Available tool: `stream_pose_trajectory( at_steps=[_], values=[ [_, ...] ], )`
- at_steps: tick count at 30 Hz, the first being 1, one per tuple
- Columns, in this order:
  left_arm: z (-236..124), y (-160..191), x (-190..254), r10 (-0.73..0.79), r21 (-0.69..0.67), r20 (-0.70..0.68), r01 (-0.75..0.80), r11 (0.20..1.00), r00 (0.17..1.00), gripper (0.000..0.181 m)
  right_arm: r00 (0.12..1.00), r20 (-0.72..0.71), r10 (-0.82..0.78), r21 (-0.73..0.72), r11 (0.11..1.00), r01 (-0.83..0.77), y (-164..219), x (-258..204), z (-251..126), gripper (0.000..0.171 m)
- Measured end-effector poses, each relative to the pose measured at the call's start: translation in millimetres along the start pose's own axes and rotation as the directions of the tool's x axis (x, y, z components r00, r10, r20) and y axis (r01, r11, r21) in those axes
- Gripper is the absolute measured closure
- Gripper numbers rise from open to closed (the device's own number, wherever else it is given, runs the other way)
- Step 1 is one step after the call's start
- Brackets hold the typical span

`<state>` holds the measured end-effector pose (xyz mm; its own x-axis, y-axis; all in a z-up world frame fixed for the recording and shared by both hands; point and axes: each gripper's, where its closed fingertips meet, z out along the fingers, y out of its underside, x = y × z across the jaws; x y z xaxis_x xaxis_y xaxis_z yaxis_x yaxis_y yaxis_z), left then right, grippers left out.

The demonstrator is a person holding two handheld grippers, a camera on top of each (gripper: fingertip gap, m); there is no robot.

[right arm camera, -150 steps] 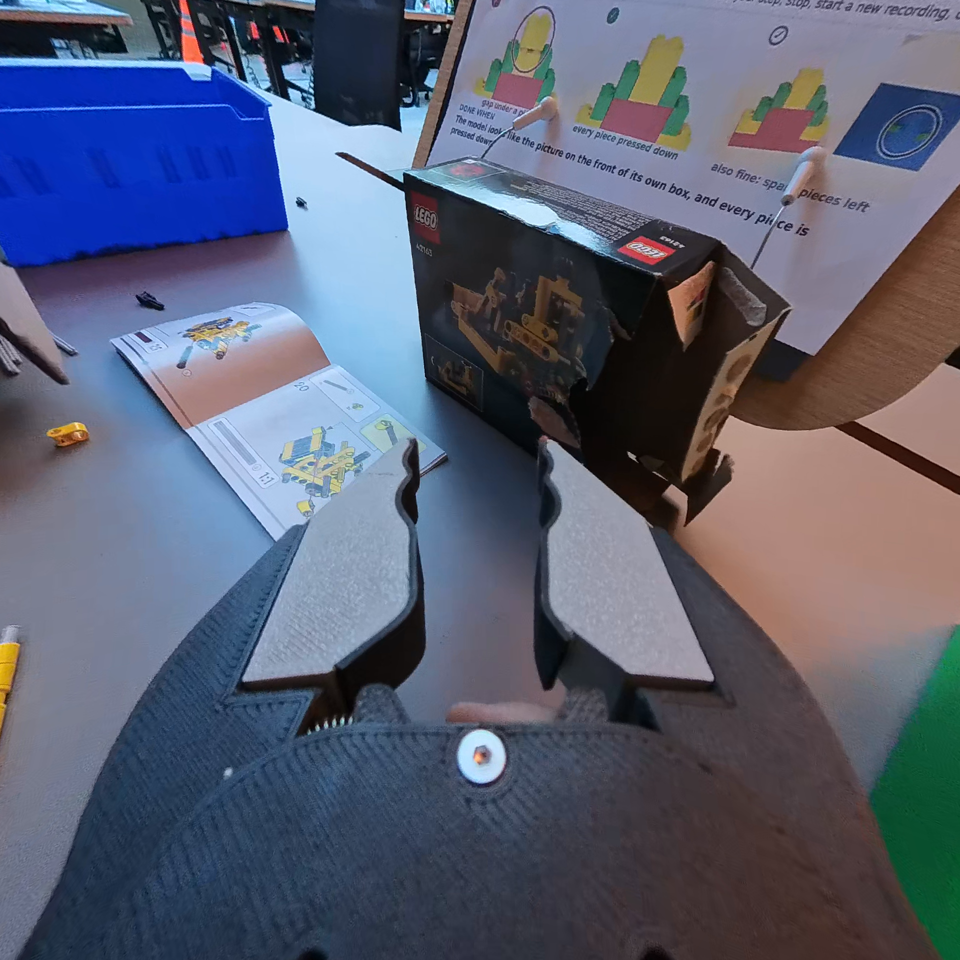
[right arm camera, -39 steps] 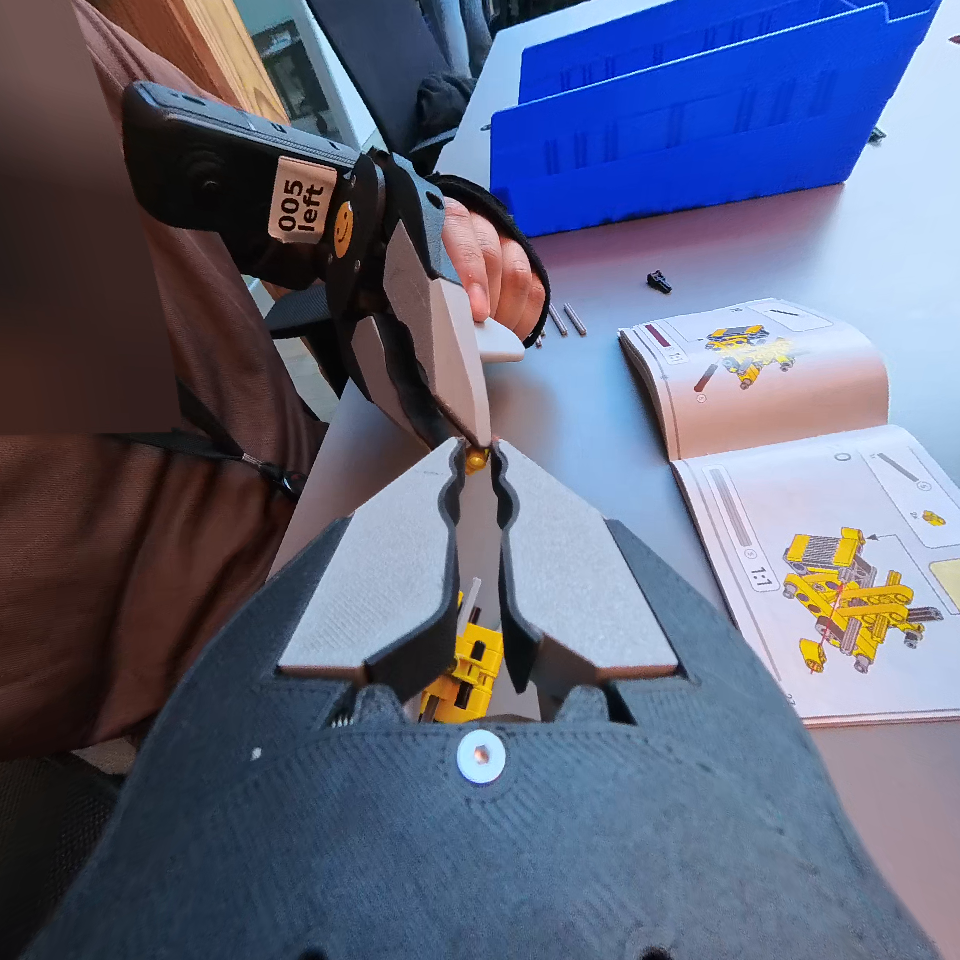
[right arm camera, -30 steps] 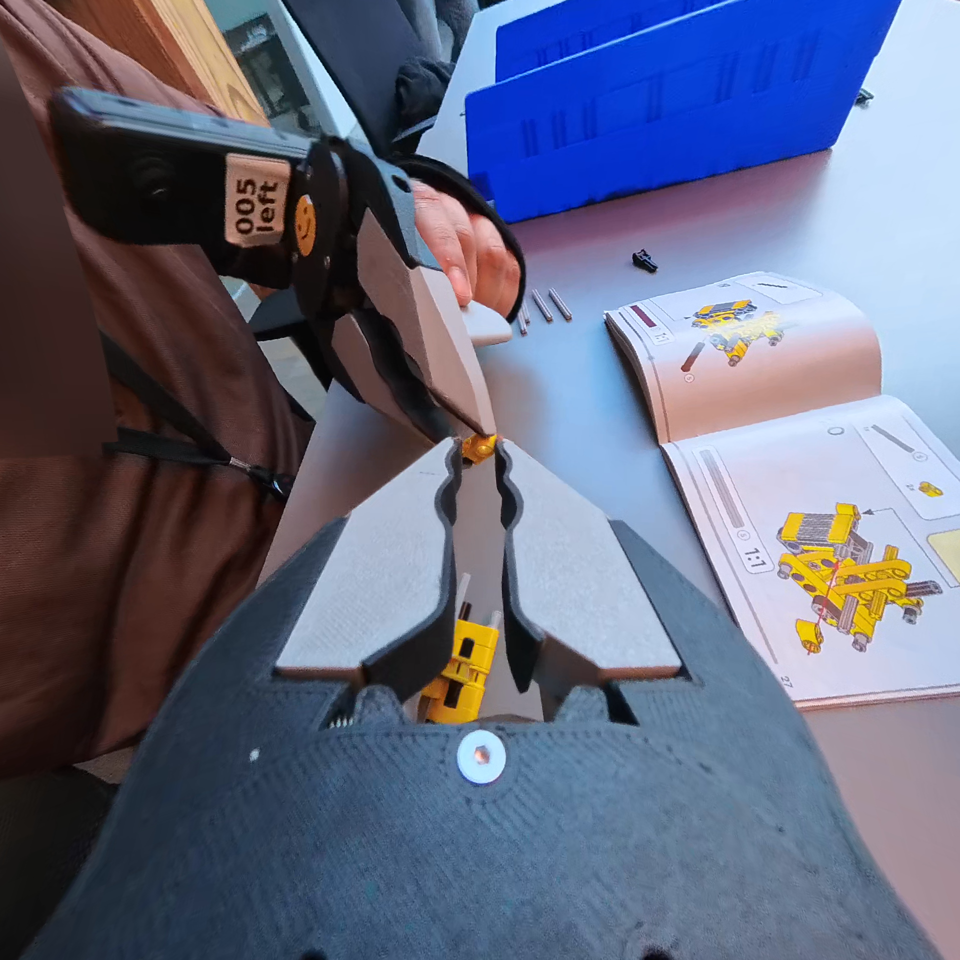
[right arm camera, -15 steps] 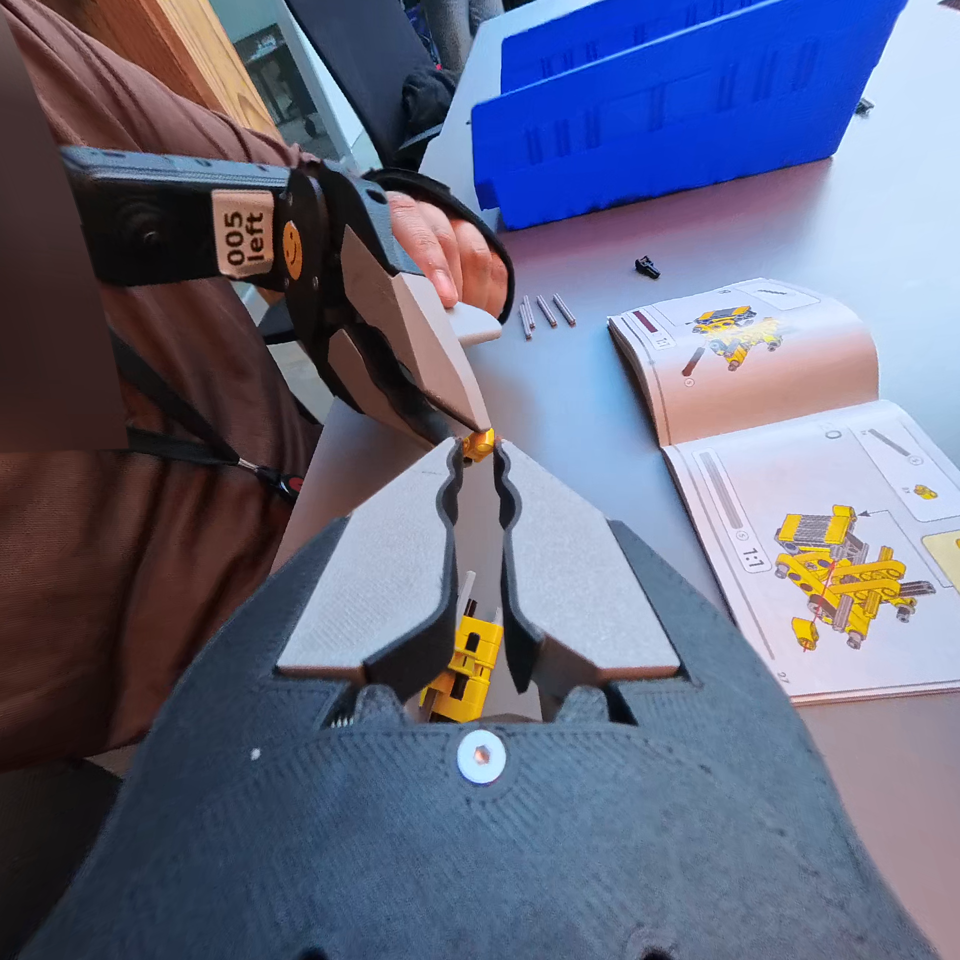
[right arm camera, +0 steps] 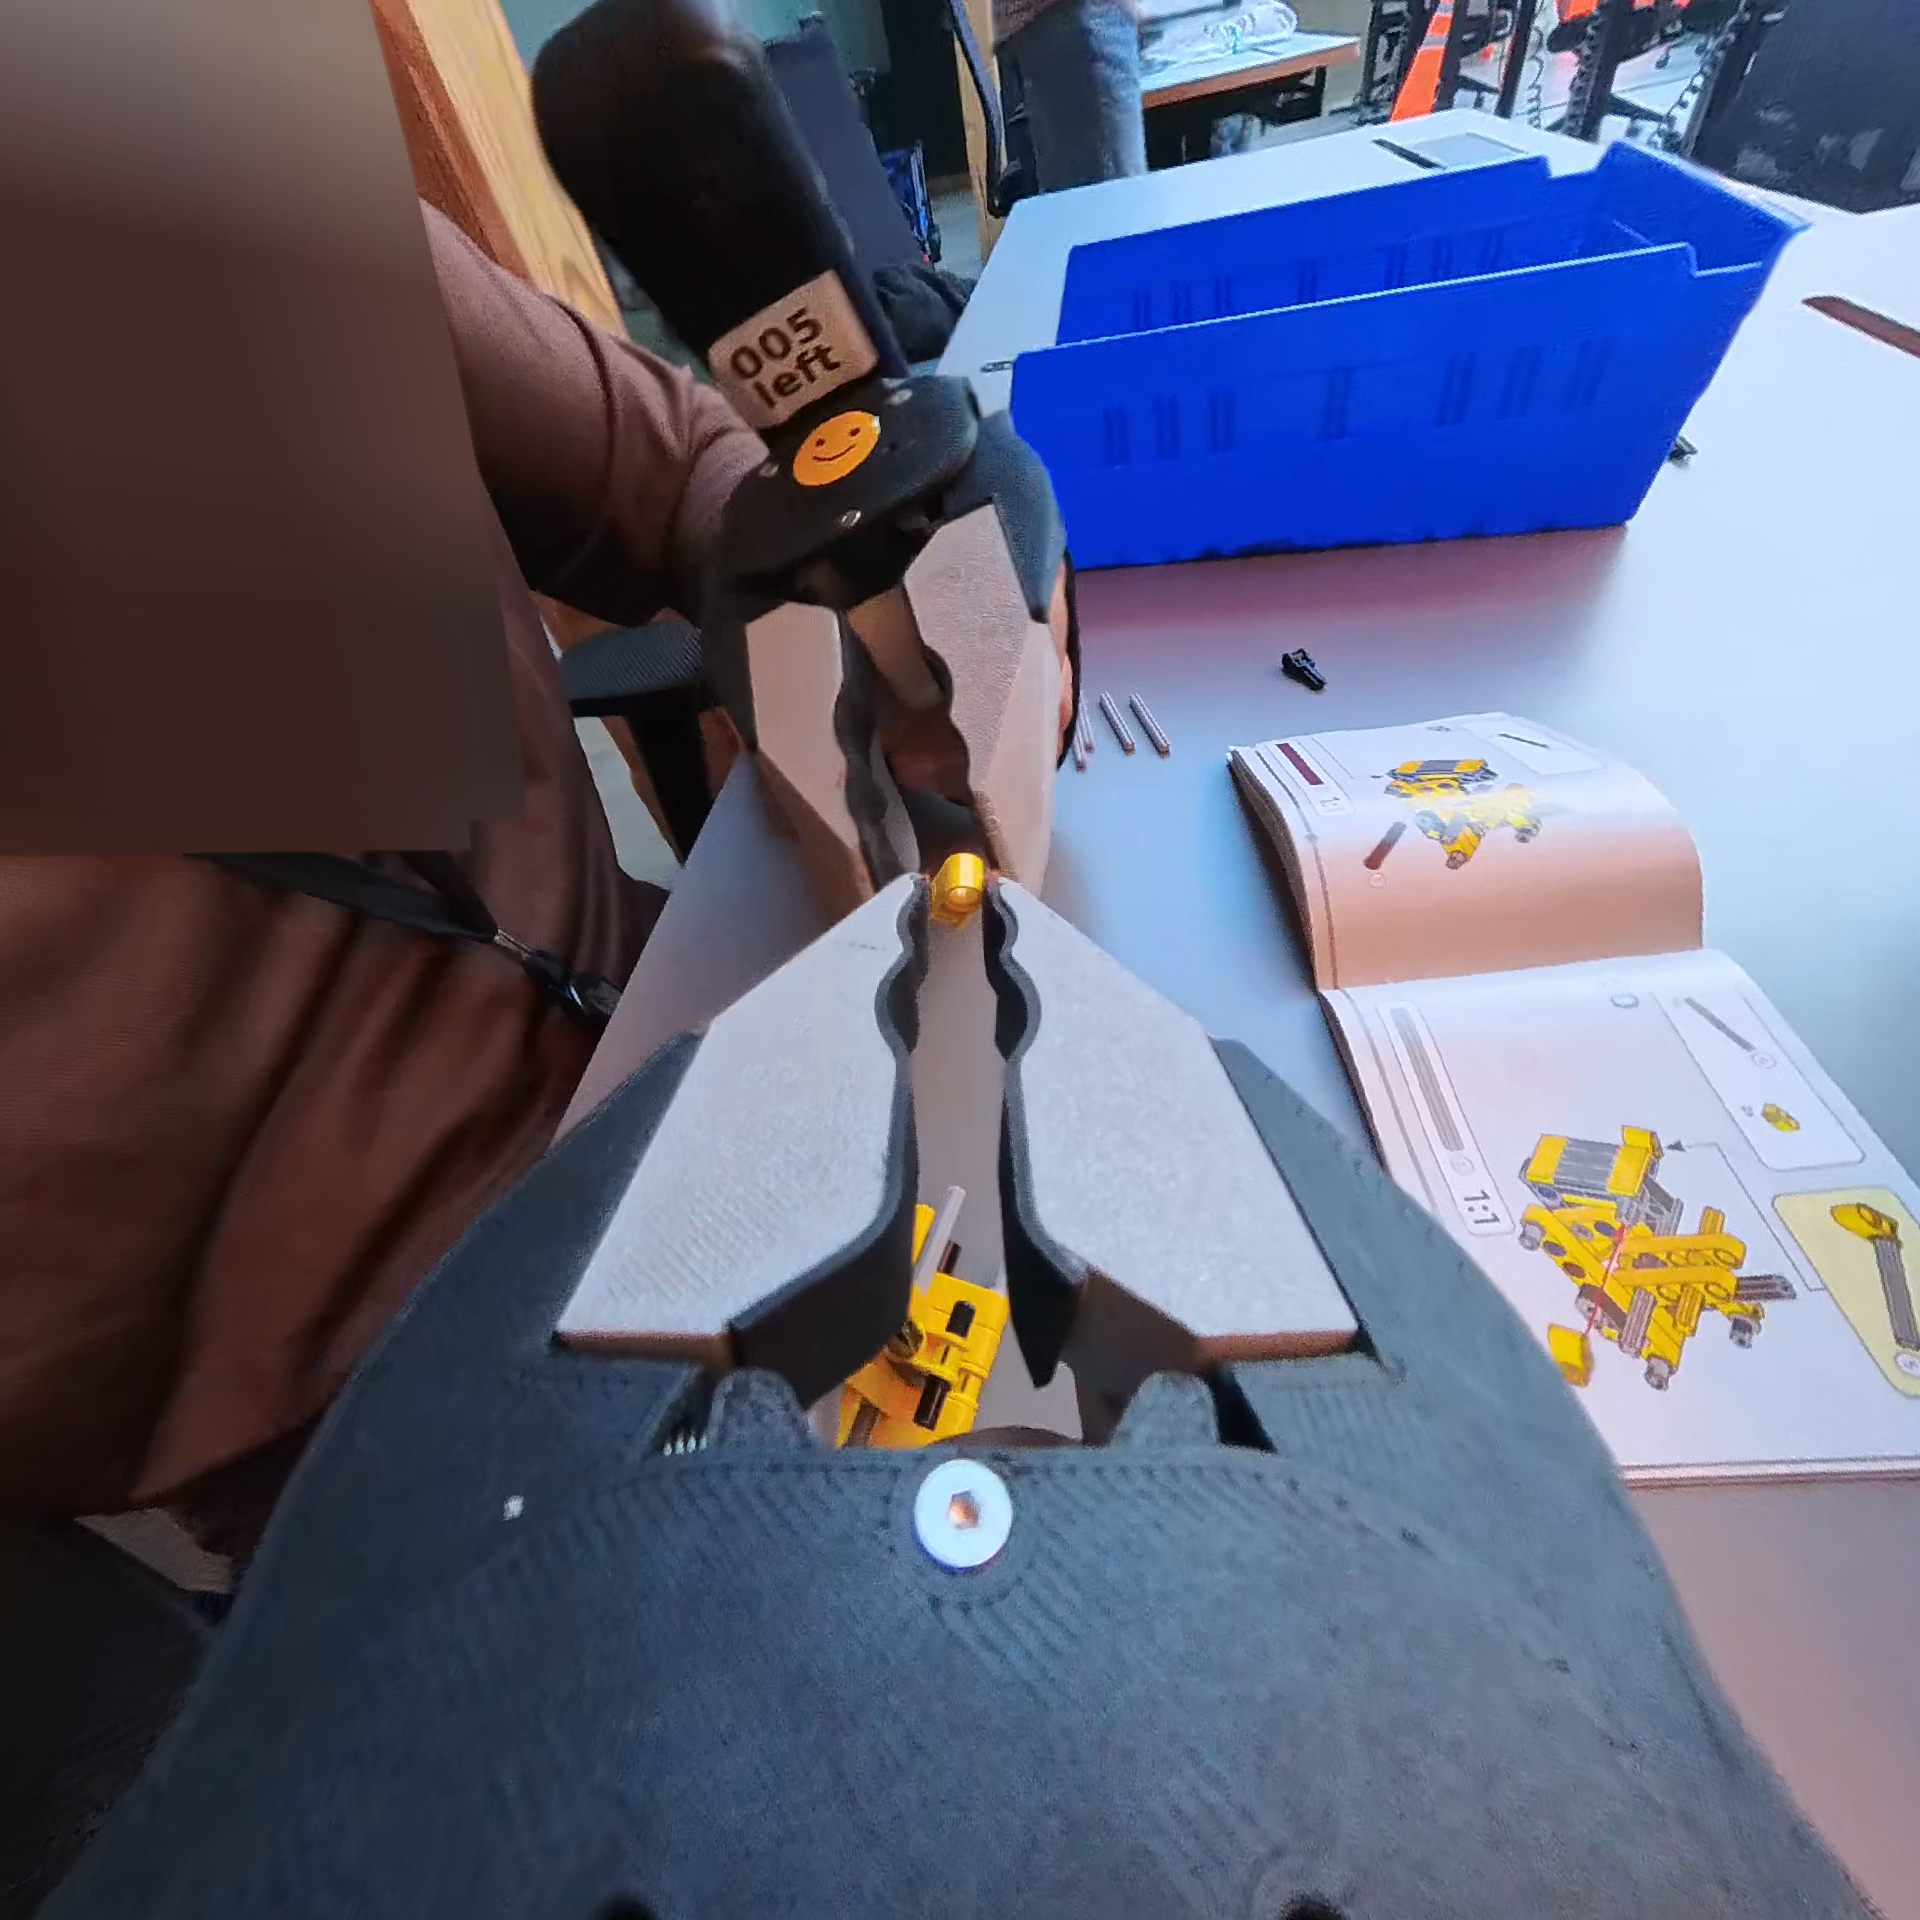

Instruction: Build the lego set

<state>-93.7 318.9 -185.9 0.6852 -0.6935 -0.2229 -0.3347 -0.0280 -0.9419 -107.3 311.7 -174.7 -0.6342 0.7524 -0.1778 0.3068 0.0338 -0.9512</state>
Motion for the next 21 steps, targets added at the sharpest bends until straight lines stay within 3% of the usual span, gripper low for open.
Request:
stream_pose_trajectory(
  at_steps=[1, 5, 13, 21],
  values=[
    [-0.2, 0.6, -0.5, -0.015, 0.001, -0.01, 0.015, 1.0, 1.0, 0.164, 1.0, -0.006, -0.02, -0.005, 1.0, 0.02, 0.3, -0.6, 0.8, 0.165],
    [-1.1, 1.1, 5.0, -0.087, 0.018, -0.09, 0.089, 0.996, 0.992, 0.176, 0.995, -0.02, -0.094, -0.017, 0.995, 0.094, 0.5, -4.5, 4.2, 0.165],
    [-2.9, -4.1, 9.1, -0.272, 0.042, -0.23, 0.289, 0.957, 0.934, 0.165, 0.953, -0.129, -0.273, -0.069, 0.961, 0.266, 1.0, -2.4, 3.0, 0.165],
    [-8.6, -9.9, 1.2, -0.484, 0.041, -0.357, 0.531, 0.847, 0.799, 0.17, 0.862, -0.217, -0.458, -0.159, 0.888, 0.432, 1.4, -1.1, 0.7, 0.166]
  ],
)
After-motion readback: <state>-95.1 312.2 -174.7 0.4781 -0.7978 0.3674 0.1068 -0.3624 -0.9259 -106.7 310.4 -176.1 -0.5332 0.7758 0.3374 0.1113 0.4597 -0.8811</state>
